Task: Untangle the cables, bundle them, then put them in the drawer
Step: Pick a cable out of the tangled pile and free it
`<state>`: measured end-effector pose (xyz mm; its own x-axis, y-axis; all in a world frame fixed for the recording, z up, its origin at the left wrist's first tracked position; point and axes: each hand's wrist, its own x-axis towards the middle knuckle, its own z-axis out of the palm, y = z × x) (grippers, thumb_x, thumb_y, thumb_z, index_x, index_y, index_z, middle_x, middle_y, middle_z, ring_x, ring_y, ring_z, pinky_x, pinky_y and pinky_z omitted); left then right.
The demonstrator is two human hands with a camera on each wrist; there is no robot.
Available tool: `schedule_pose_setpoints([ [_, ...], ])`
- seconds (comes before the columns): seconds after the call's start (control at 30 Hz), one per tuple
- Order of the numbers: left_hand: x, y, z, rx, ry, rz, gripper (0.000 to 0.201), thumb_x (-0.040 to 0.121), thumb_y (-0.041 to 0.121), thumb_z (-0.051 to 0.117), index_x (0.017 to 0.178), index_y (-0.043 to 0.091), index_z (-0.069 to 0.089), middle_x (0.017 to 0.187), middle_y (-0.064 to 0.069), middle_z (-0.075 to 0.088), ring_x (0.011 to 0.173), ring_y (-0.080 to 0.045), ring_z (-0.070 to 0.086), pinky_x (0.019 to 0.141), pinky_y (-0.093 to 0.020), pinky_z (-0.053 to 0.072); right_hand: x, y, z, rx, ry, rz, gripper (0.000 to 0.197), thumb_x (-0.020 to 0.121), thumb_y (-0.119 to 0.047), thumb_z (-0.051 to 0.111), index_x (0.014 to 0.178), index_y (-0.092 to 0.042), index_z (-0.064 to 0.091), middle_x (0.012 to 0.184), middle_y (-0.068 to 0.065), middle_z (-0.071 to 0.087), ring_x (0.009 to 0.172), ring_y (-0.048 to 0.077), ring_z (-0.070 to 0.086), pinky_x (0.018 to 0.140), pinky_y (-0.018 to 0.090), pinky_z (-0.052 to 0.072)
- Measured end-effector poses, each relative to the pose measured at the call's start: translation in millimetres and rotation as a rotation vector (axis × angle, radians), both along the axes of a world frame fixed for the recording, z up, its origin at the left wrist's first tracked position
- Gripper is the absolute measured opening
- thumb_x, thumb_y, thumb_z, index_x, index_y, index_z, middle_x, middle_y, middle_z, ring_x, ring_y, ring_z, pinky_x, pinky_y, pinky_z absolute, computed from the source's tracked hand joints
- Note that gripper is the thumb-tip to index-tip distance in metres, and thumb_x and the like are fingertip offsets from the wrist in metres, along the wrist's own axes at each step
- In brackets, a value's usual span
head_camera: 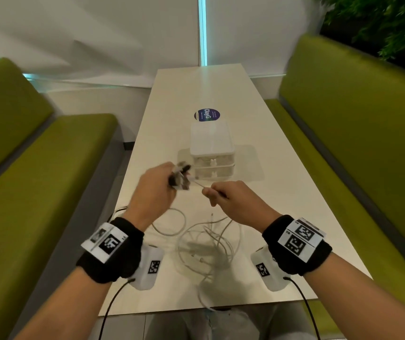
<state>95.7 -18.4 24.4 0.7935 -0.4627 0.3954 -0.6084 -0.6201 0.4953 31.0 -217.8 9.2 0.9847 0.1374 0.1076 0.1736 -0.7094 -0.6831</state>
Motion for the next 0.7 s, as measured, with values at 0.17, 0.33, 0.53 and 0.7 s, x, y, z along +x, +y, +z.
schedule_pose_setpoints([
  [0.17, 23, 32, 24, -0.246, -0.027, 0.291, 0.023, 0.089, 0.002, 0.049, 0.098, 0.007, 0.070, 0.101, -0.003, 0.071, 0.095, -0.022, 0.066, 0.083, -0.031, 0.052, 2, -3, 6, 0.055, 0.044, -0.008, 0.042, 0.101, -0.041, 0.046, 0.067, -0.019, 0.056, 0.046, -0.013, 0.047, 0.044, 0.004, 0.045, 0.049, 0.016, 0.033],
  [0.33, 38, 71, 53, -0.478, -0.017, 0.647, 0.019, 0.096, 0.012, 0.053, 0.103, 0.009, 0.071, 0.096, -0.006, 0.067, 0.085, -0.016, 0.055, 0.072, -0.026, 0.039, 8, -15, 7, -0.013, 0.155, -0.051, 0.043, 0.102, -0.043, 0.043, 0.069, -0.019, 0.058, 0.051, -0.004, 0.048, 0.042, 0.012, 0.054, 0.048, 0.019, 0.039],
  [0.53, 36, 87, 33, -0.377, 0.074, 0.648, 0.017, 0.096, 0.019, 0.058, 0.099, 0.005, 0.068, 0.092, -0.007, 0.066, 0.085, -0.027, 0.058, 0.067, -0.033, 0.039, 20, 6, 17, -0.025, 0.010, -0.087, 0.042, 0.103, -0.038, 0.043, 0.077, -0.015, 0.067, 0.057, -0.008, 0.047, 0.053, 0.005, 0.044, 0.055, 0.020, 0.032],
  [0.7, 16, 90, 26, -0.564, 0.050, 0.441, 0.015, 0.095, 0.011, 0.058, 0.099, 0.014, 0.072, 0.096, 0.002, 0.071, 0.089, -0.008, 0.062, 0.077, -0.025, 0.047, 31, 39, 33, -0.009, -0.086, -0.086, 0.038, 0.102, -0.035, 0.044, 0.079, -0.015, 0.068, 0.057, -0.011, 0.048, 0.053, 0.001, 0.046, 0.054, 0.016, 0.030],
])
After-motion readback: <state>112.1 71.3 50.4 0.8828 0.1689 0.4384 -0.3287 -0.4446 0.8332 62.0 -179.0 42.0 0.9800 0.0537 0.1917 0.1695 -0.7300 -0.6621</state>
